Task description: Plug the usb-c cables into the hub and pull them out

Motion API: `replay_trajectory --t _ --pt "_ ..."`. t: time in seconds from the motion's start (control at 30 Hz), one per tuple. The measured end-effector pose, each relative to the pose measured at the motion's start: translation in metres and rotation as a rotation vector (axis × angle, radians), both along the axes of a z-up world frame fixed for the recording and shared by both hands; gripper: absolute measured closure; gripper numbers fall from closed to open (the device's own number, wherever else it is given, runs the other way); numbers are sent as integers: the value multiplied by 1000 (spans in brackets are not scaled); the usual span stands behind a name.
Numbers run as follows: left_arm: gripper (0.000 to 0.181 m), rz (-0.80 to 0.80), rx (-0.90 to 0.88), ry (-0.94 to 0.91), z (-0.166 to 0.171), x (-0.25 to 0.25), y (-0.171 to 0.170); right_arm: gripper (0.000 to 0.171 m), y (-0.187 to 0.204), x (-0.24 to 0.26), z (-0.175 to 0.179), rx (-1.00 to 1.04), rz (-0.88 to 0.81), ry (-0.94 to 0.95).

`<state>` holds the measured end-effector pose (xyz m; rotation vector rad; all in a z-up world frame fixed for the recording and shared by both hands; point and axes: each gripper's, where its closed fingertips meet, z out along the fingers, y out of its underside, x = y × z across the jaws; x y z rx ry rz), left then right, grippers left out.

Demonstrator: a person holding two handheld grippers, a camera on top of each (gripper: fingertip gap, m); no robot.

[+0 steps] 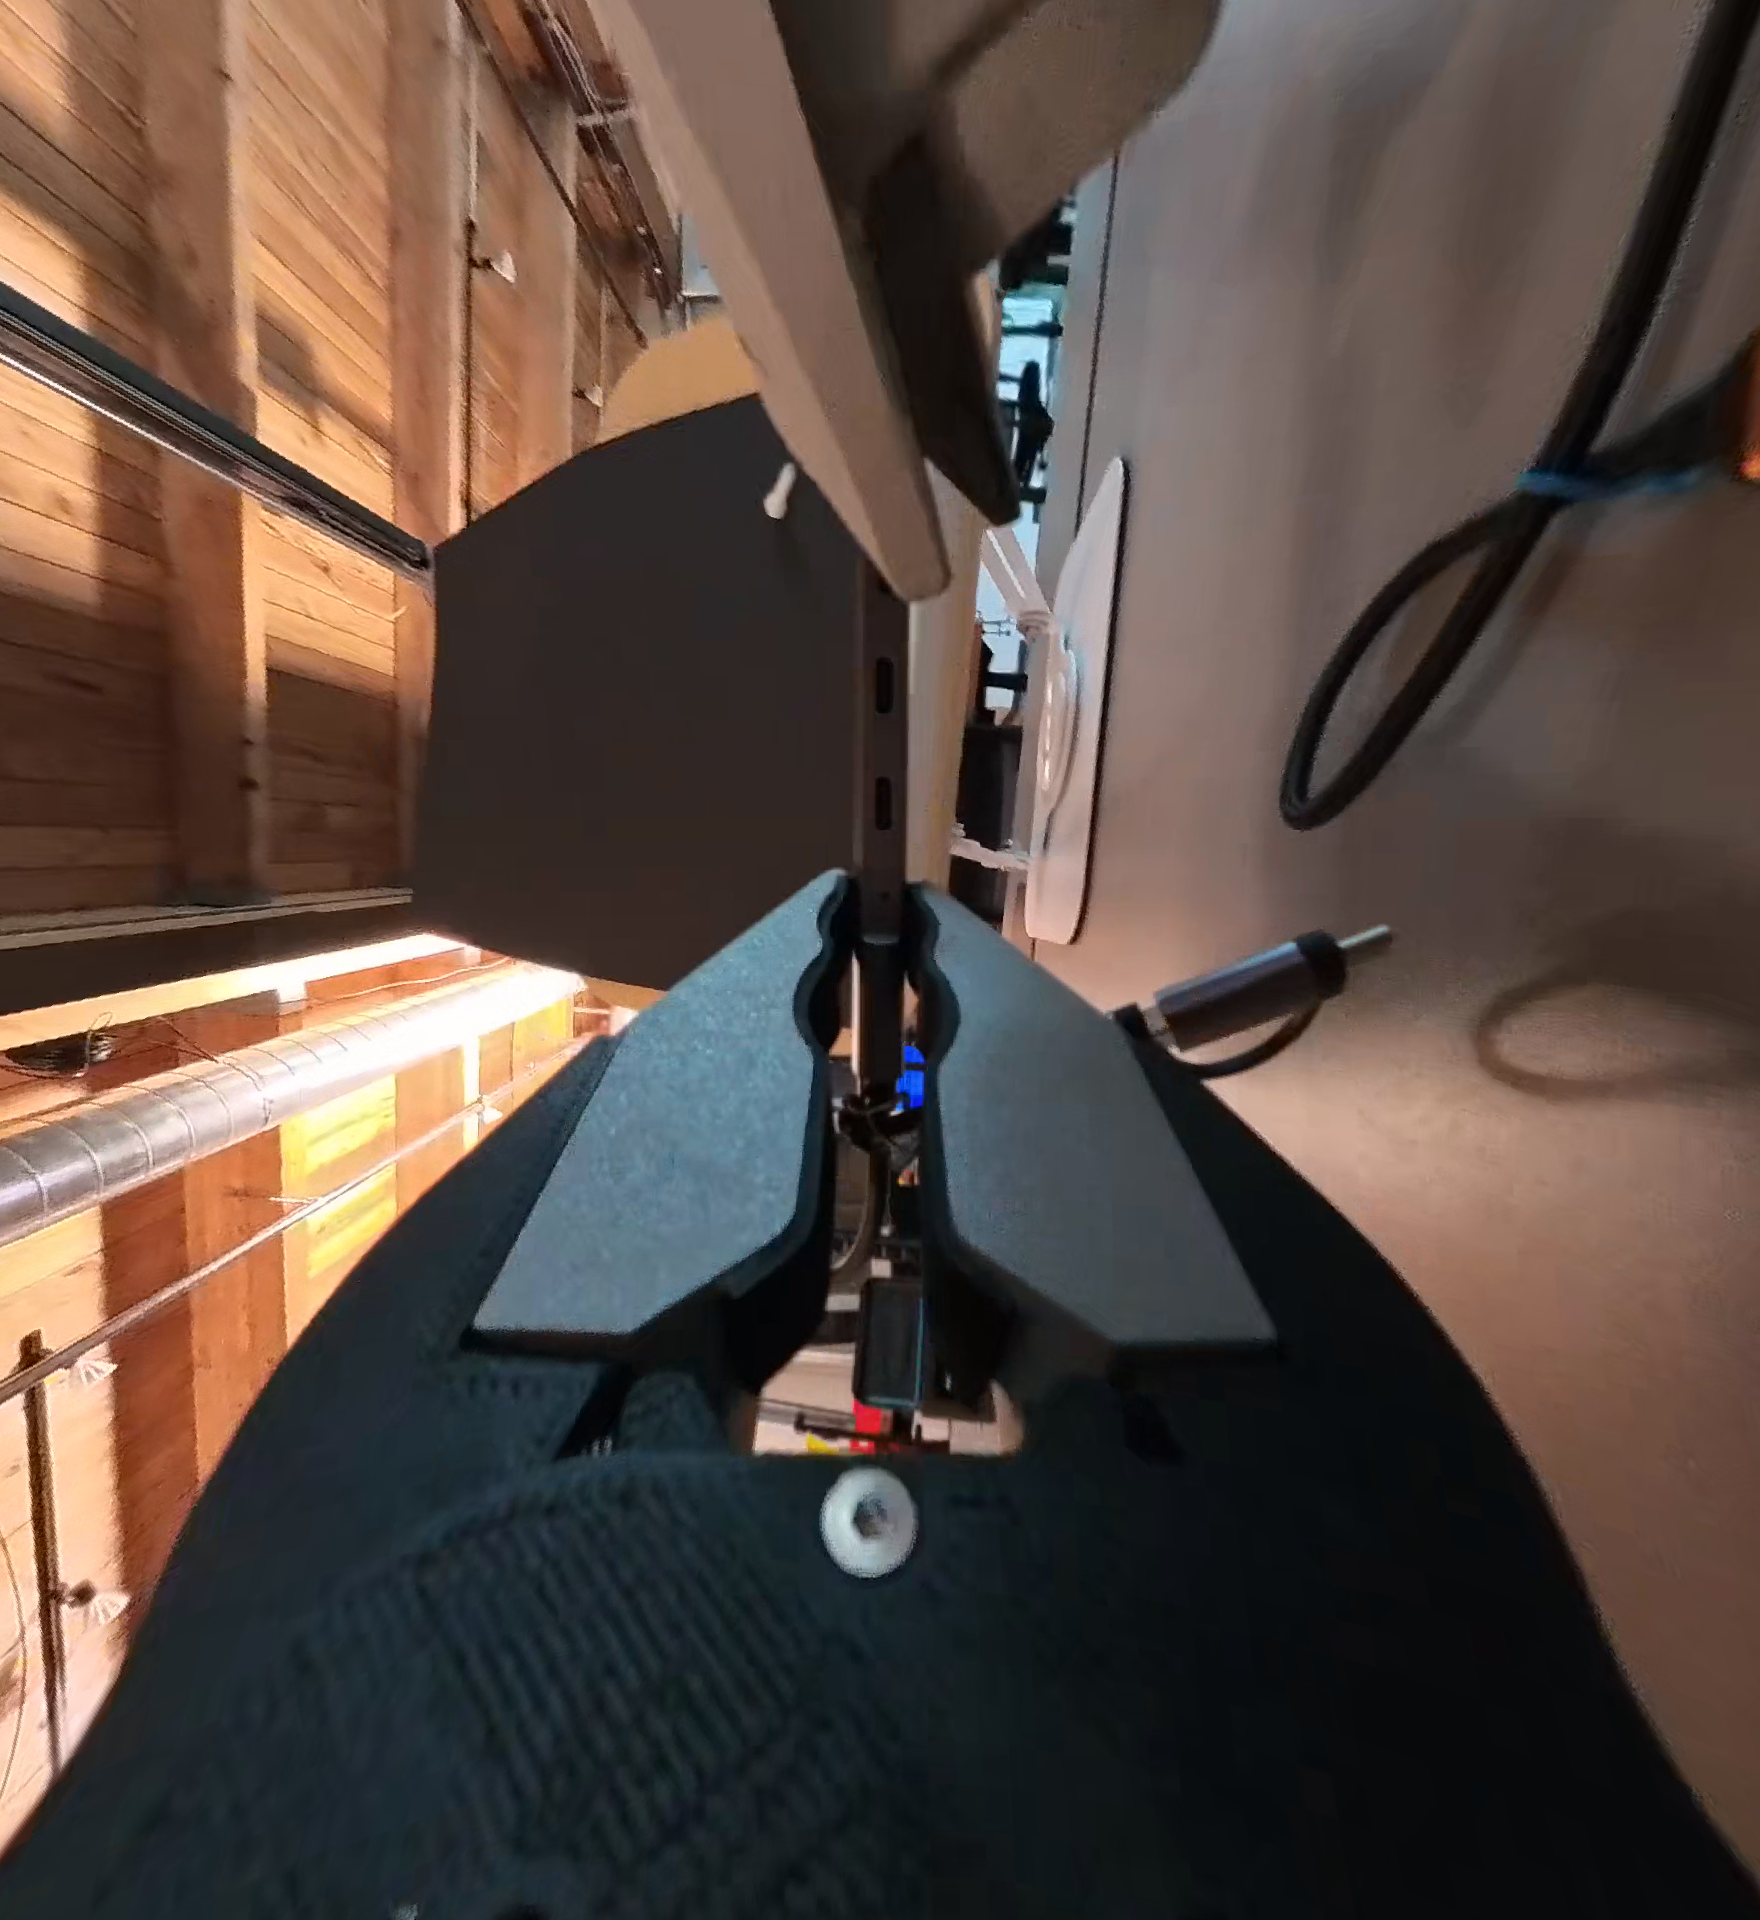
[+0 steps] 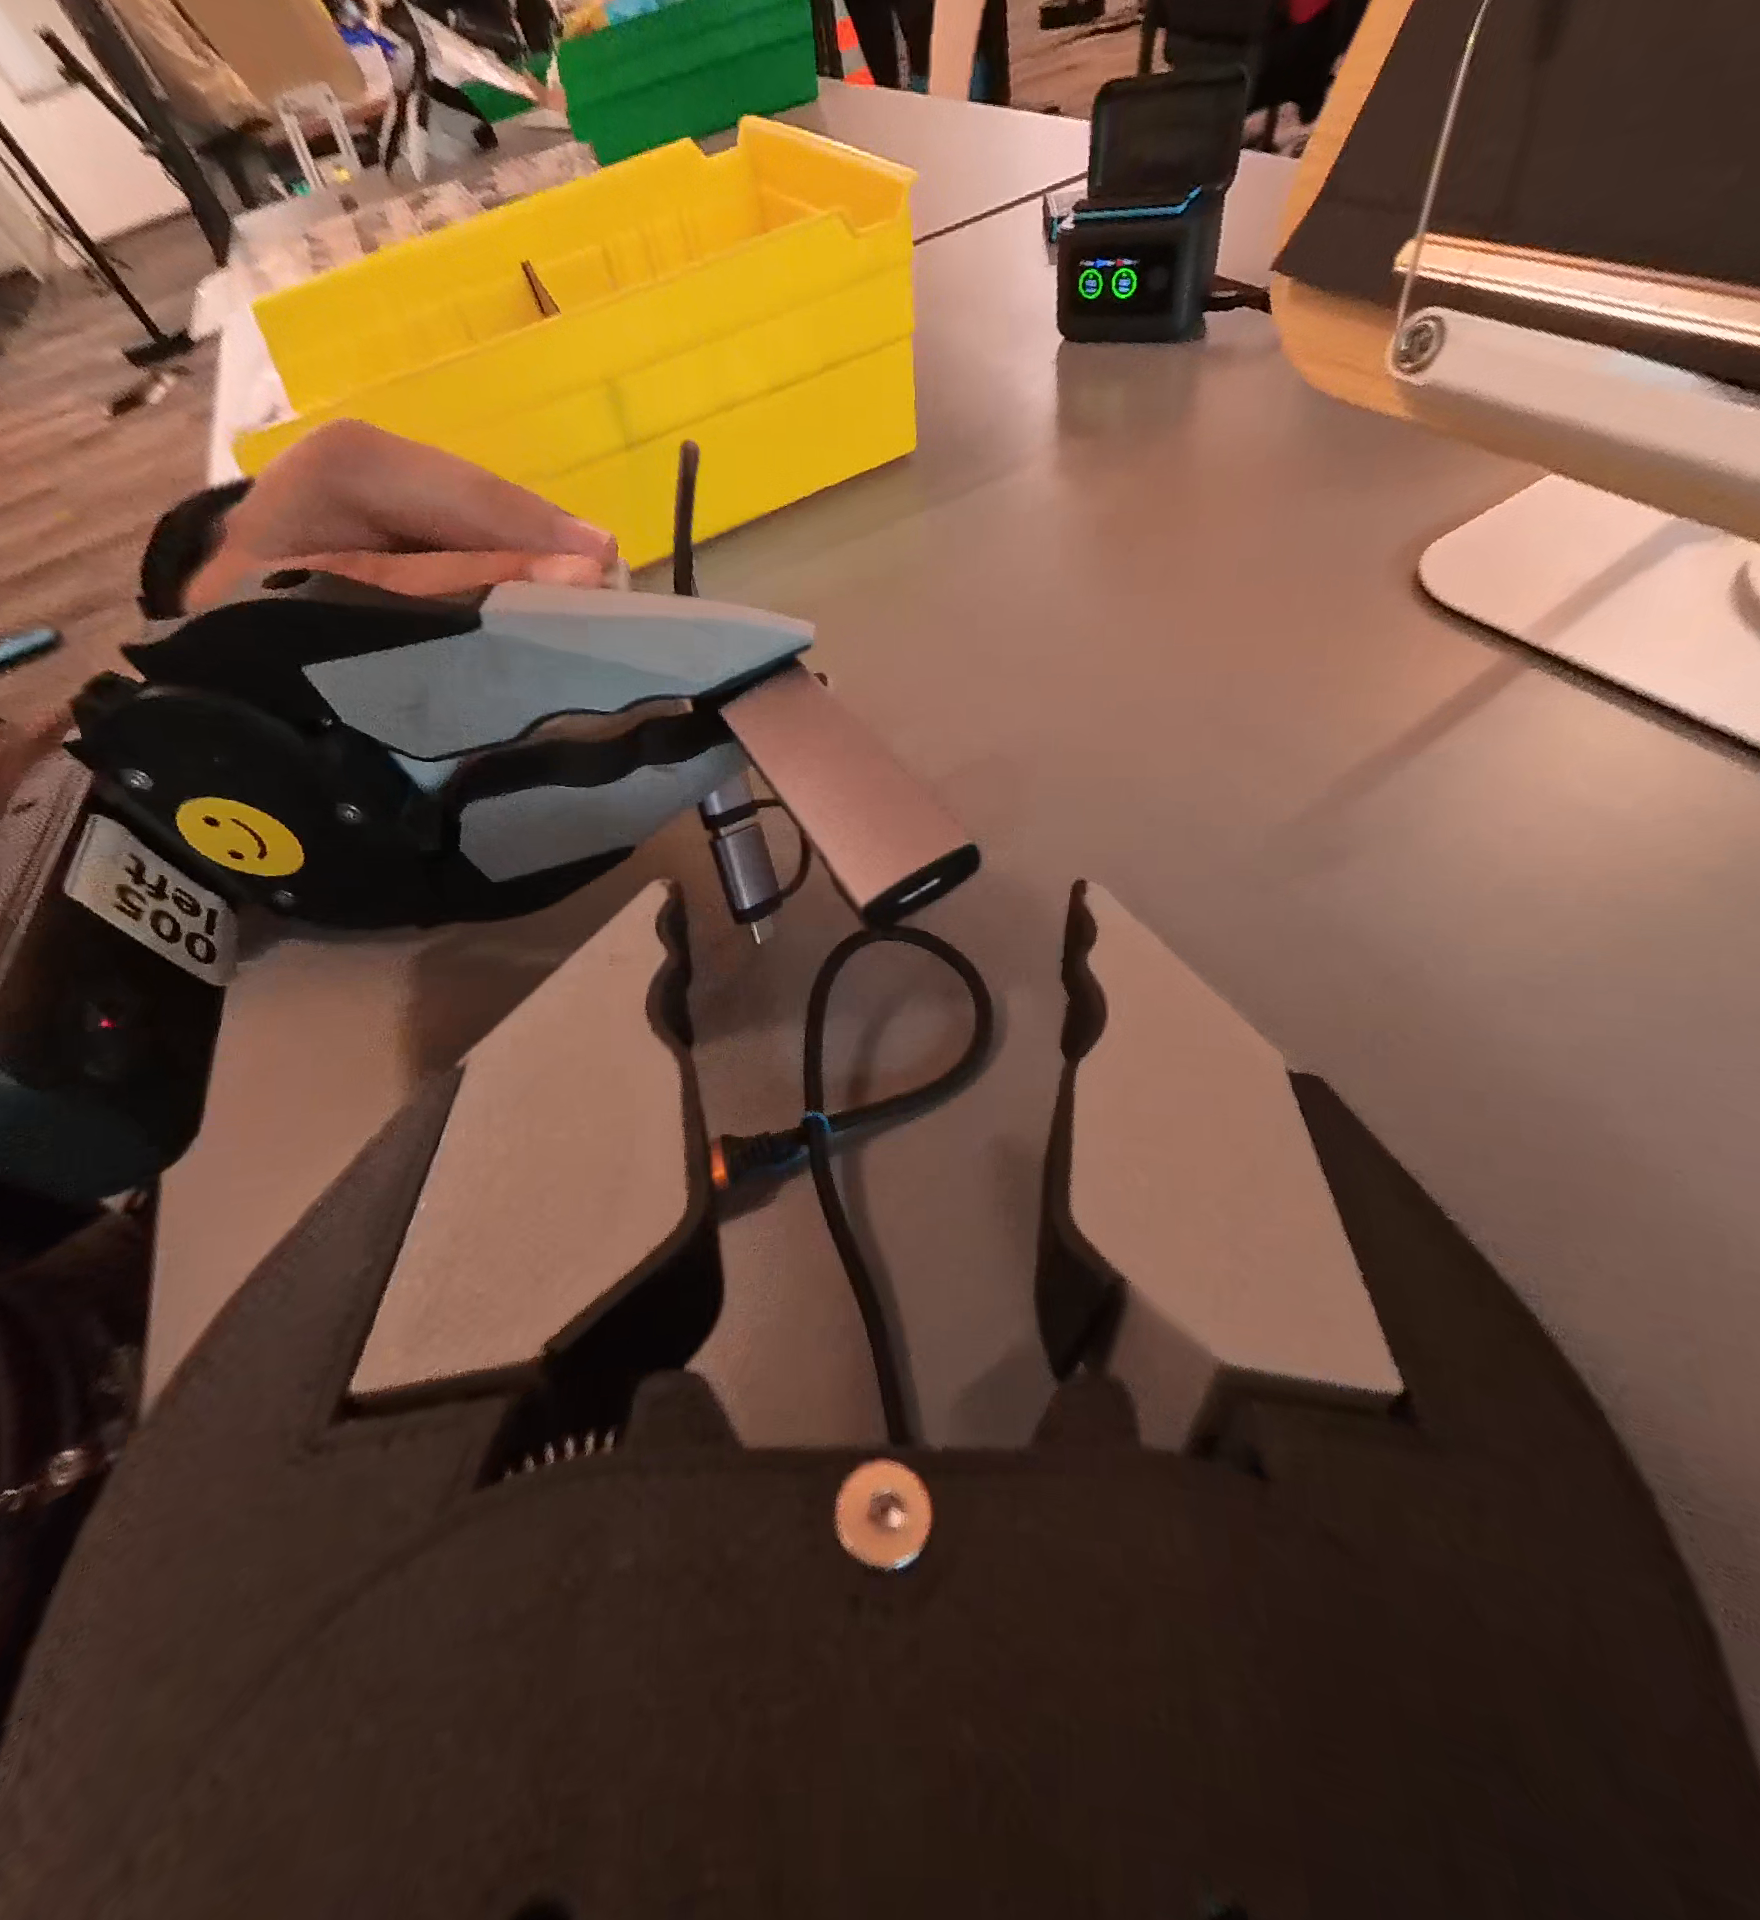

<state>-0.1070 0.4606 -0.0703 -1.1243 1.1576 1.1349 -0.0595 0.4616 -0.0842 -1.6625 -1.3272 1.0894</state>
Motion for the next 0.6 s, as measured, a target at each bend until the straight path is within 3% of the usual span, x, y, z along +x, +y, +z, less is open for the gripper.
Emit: replay_trajectory --t 0.13,0.23,0.33,0.5,0.6 --pt "175 -87 -51 -120 -1 8 -5 122 -2 1 9 -5 13 50" --pt "175 -243 -176 -344 -3 20 -14 114 -11 3 21 13 61 99" --pt "175 -314 -207 -509 10 16 -19 118 -20 5 33 39 110 149" --pt "174 -300 -262 -475 0 14 -19 127 -27 6 41 200 110 157" --pt "174 -312 -311 -432 -12 22 -21 129 -32 4 30 358 119 60"
